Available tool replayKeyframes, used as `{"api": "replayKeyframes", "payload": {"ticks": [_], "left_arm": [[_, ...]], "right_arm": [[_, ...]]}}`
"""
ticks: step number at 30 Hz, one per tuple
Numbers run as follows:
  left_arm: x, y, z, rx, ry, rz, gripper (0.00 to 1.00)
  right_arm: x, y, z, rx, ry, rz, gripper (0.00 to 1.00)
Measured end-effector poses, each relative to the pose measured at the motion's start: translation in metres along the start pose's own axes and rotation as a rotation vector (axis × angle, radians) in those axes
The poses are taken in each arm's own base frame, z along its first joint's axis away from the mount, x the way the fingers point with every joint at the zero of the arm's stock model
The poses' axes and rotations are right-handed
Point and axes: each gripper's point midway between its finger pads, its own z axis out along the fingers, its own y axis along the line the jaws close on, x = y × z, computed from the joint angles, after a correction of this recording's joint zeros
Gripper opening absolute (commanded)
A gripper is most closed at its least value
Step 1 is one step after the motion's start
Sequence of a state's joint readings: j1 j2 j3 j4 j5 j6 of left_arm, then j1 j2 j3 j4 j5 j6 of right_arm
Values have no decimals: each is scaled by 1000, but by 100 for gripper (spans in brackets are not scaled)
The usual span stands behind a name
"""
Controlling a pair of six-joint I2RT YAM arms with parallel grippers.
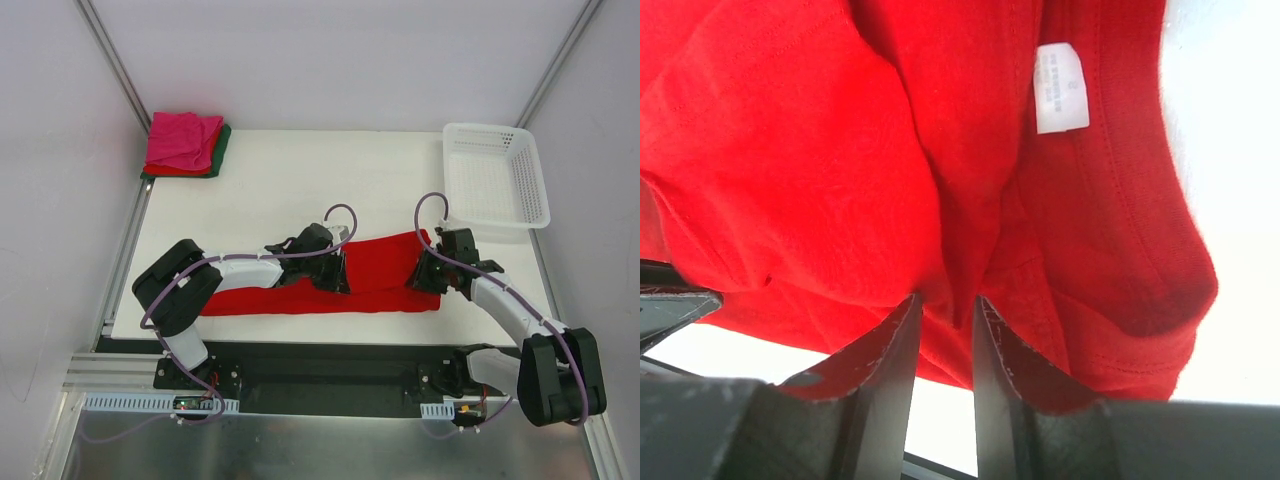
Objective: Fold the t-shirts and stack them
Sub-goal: Fold the other side of the tshirt into a rectangle
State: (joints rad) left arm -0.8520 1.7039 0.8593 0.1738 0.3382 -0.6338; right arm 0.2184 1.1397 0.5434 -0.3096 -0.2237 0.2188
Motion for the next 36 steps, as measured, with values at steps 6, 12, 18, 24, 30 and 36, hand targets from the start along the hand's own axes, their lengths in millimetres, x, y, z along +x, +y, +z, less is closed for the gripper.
{"api": "replayKeyframes", "payload": {"ticks": [6, 12, 18, 24, 30, 36], "left_arm": [[0, 0, 0, 0, -1, 2, 17], [0, 0, 0, 0, 0, 2, 17], [0, 0, 0, 0, 0, 2, 6], [1, 2, 0, -7, 5, 13, 0], [7, 9, -1, -31, 24, 14, 0], [10, 16, -3, -57, 27, 25, 0]], "right_arm": [[0, 4, 3, -27, 3, -1, 29], [2, 5, 4, -45, 8, -1, 1], [2, 6, 4, -49, 10, 1, 1], [2, 4, 4, -37, 9, 2, 1], [4, -4, 3, -2, 15, 4, 1], [1, -6, 2, 11, 11, 2, 1]]}}
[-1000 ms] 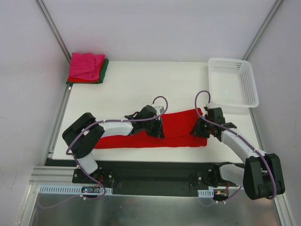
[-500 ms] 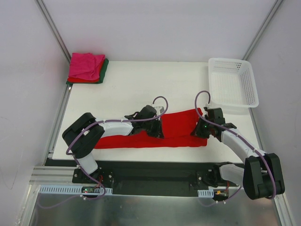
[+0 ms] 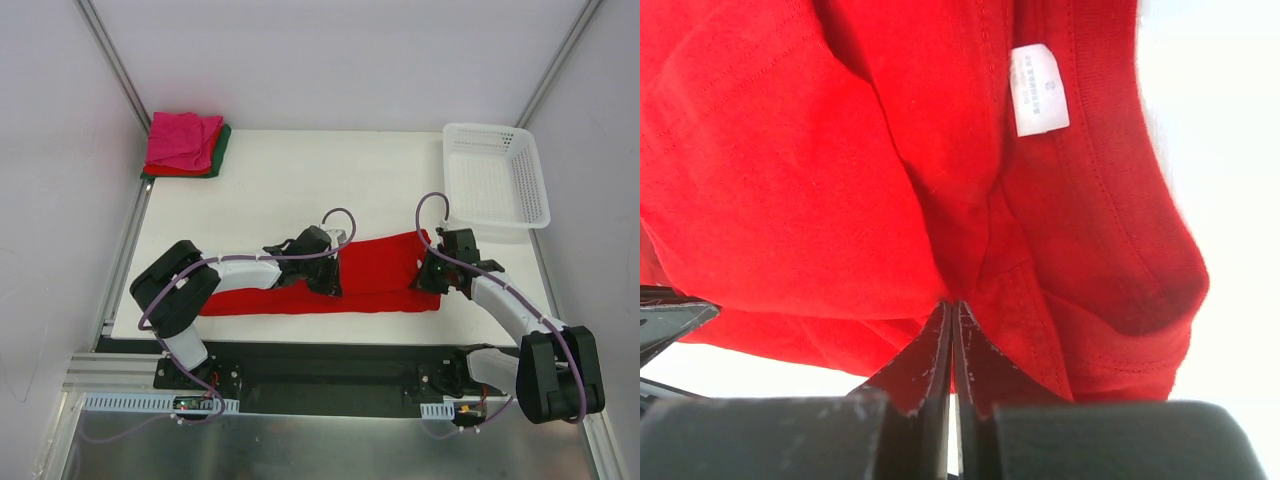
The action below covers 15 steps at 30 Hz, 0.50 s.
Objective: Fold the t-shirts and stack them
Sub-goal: Fold the other side of the tshirt into a rectangle
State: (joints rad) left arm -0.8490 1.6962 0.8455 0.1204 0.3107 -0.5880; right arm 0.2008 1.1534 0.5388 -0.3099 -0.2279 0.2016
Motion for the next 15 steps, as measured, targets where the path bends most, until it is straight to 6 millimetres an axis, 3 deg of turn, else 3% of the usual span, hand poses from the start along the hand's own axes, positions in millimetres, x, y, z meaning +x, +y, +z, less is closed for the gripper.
{"api": "replayKeyframes", "payload": {"ticks": [15], "left_arm": [[-8, 10, -11, -17, -37, 5, 0]], "right_arm": [[-5, -3, -5, 27, 0, -13, 1]]}}
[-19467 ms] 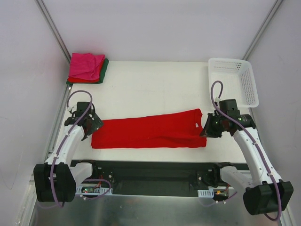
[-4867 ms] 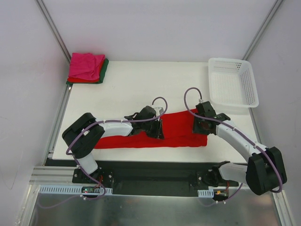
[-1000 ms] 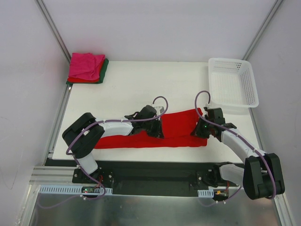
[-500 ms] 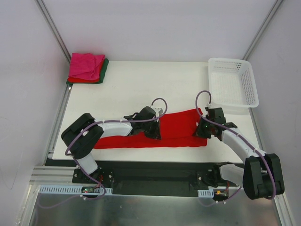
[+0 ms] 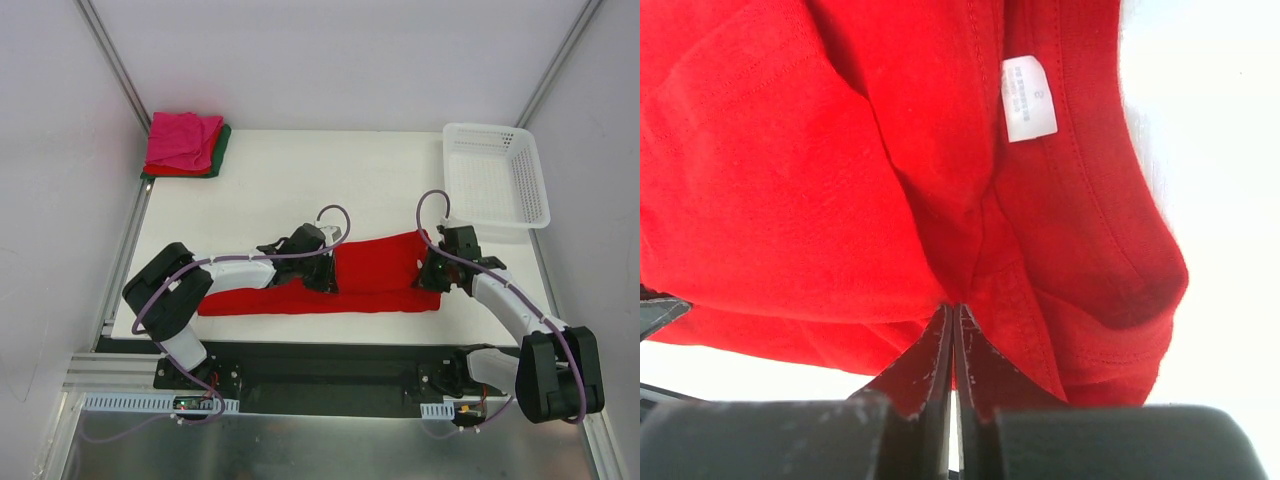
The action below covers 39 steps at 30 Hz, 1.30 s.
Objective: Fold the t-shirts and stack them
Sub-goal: Fold the other side of the tshirt into a rectangle, then rotate the tshirt 90 degrees
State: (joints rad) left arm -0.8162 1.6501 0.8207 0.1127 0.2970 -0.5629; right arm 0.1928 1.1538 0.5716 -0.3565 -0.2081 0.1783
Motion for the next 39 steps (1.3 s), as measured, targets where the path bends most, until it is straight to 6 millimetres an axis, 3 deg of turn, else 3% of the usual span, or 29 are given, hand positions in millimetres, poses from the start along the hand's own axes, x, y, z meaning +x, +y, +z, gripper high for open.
{"api": "replayKeyframes", "payload": {"ticks": [4, 7, 12, 15, 16, 20, 28, 33, 35, 36, 37, 38, 39], "left_arm": [[0, 0, 0, 1, 0, 2, 0], [0, 0, 0, 1, 1, 2, 5], [6, 1, -1, 4, 28, 7, 71], [7, -7, -4, 40, 38, 18, 83], [7, -9, -6, 46, 36, 25, 93], [7, -16, -16, 65, 39, 34, 94], [-4, -39, -46, 120, -6, 60, 93], [-26, -57, -65, 140, -71, 92, 87], [-39, -60, -69, 126, -109, 107, 72], [-43, -59, -70, 115, -121, 110, 40], [-47, -58, -70, 102, -134, 115, 23], [-49, -57, -70, 91, -141, 112, 9], [-53, -55, -70, 75, -152, 125, 0]], "right_arm": [[0, 0, 0, 4, 7, -3, 2], [0, -1, 0, 9, 16, -7, 9], [0, -8, -2, 47, 19, -14, 36], [-2, -10, -5, 64, 17, -20, 42], [-2, -10, -6, 66, 15, -22, 43], [-9, -9, -14, 76, -14, -28, 44], [-28, 3, -35, 46, -101, -46, 45], [-31, 20, -39, -39, -103, -62, 45], [-31, 28, -40, -82, -101, -65, 43], [-32, 32, -40, -103, -100, -67, 41], [-32, 35, -41, -121, -99, -65, 36], [-32, 37, -41, -133, -99, -65, 22], [-32, 39, -42, -144, -97, -63, 10]]}}
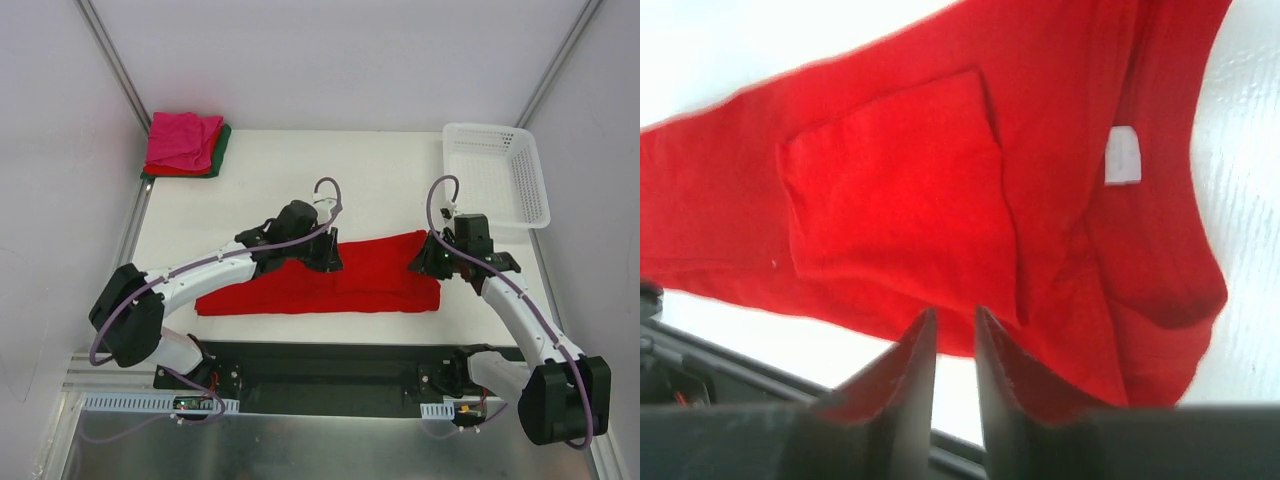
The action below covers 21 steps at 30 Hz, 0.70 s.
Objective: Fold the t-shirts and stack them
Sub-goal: Rotate the tshirt 90 degrees
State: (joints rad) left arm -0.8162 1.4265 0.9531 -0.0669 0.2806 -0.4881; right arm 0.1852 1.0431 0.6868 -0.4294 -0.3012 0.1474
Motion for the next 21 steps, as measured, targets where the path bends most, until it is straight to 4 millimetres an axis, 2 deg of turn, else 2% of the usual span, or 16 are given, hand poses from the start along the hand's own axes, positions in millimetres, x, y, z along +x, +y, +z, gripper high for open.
{"api": "replayKeyframes", "payload": {"ticks": [1, 2, 4, 7, 11, 16, 19, 21], "left_arm": [[-3, 3, 2, -12, -4, 7, 0], [-6, 8, 5, -32, -7, 14, 0], [-11, 18, 13, -62, -4, 29, 0], [-12, 44, 25, -126, 22, 39, 0], [-9, 74, 34, -196, 60, 53, 0], [-15, 109, 33, -288, 75, 67, 0], [-23, 129, 30, -340, 70, 58, 0], [-32, 151, 24, -397, 57, 41, 0]], "right_arm": [[0, 2, 0, -8, 1, 2, 3], [1, 3, -1, -15, 3, 6, 1], [2, 7, -2, -28, 8, 9, 1], [8, 12, -2, -35, 22, -14, 1], [30, 26, 0, -36, 76, -102, 1], [51, 37, 2, -26, 115, -190, 1], [62, 36, 5, 2, 134, -227, 1], [72, 34, 11, 30, 158, -257, 1]]}}
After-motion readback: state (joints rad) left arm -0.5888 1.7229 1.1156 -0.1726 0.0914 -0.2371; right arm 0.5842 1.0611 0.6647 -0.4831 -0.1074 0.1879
